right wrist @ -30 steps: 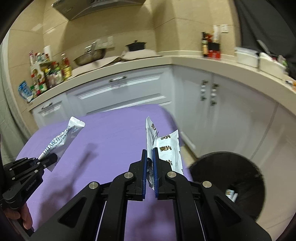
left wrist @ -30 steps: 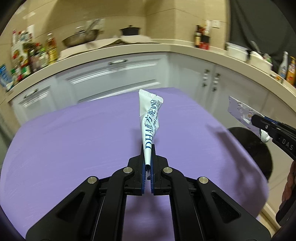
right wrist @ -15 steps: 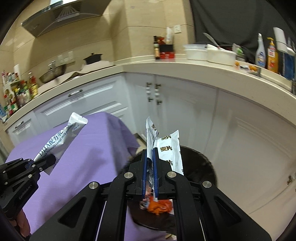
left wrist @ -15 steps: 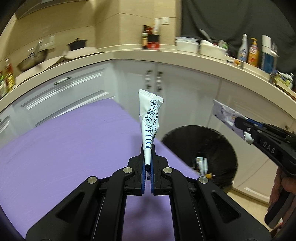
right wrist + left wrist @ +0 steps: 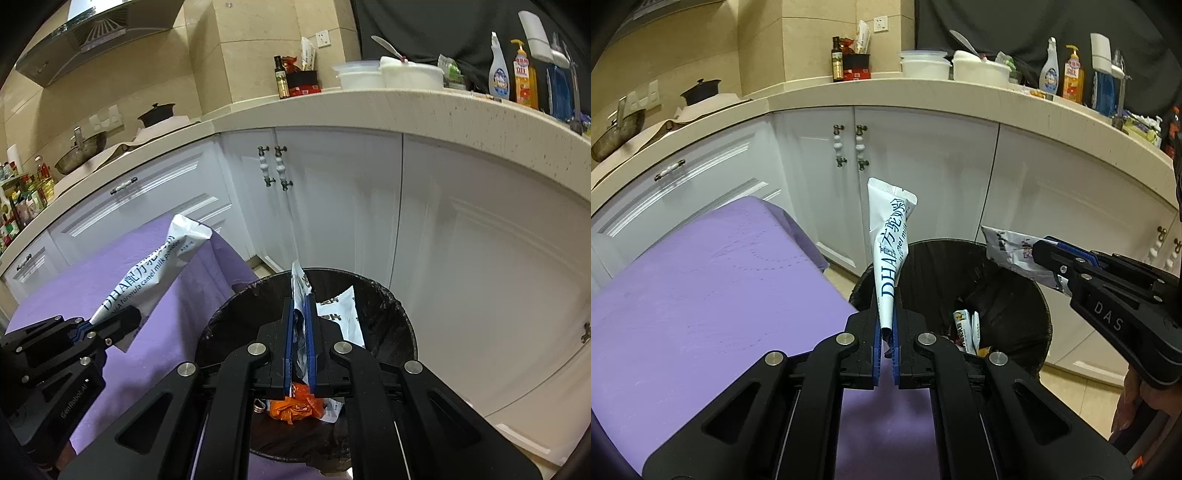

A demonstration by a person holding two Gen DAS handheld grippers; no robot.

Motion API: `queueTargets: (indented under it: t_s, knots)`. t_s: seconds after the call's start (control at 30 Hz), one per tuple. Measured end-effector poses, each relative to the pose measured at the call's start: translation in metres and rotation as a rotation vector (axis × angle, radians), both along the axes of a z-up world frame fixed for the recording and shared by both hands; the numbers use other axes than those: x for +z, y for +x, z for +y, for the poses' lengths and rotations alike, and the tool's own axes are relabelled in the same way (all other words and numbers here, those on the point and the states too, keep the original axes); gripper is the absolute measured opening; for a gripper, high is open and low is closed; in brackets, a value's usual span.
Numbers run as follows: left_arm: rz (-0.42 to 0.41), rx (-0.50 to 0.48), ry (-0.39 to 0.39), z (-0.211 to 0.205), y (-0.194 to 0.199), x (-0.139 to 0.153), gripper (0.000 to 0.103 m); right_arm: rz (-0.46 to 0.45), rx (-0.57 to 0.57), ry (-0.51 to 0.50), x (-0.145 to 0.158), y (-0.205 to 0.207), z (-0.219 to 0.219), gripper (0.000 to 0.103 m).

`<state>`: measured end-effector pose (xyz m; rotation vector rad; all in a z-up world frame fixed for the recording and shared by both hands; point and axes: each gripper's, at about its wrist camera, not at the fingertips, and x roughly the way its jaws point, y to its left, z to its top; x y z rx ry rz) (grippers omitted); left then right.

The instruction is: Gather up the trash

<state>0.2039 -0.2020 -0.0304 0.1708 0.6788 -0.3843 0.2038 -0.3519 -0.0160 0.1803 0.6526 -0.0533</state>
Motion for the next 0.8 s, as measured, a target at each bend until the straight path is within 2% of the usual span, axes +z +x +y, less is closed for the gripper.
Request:
queueTargets:
  t_s: [0.07,0.1,0.13,0.43,0.6,0.8]
  knots:
    - [0.020,-0.027,0.022,-0.009,0.005,-0.006,0.019,0.001,-0.012,0.002,-0.007,0.005,-0.003,0.007]
    - [0.032,-0.034,0.037,-0.012,0.007,-0.010,0.033,0.001,-0.017,0.014,-0.009,0.007,-0.005,0.007]
    - [0.034,-0.031,0.038,-0.012,0.008,-0.011,0.042,0.009,-0.014,0.039,-0.013,0.009,-0.009,0.008]
    - [0.032,0.008,0.002,-0.002,0.005,-0.008,0.050,0.014,-0.042,0.033,-0.012,0.000,-0.013,0.034]
    - [0.022,0.028,-0.015,0.007,-0.001,-0.001,0.052,0.001,-0.049,0.021,-0.005,-0.008,-0.012,0.043]
    - [-0.013,0.041,-0.039,0.019,-0.015,0.009,0.059,-0.025,-0.048,-0.016,0.008,-0.021,-0.001,0.056]
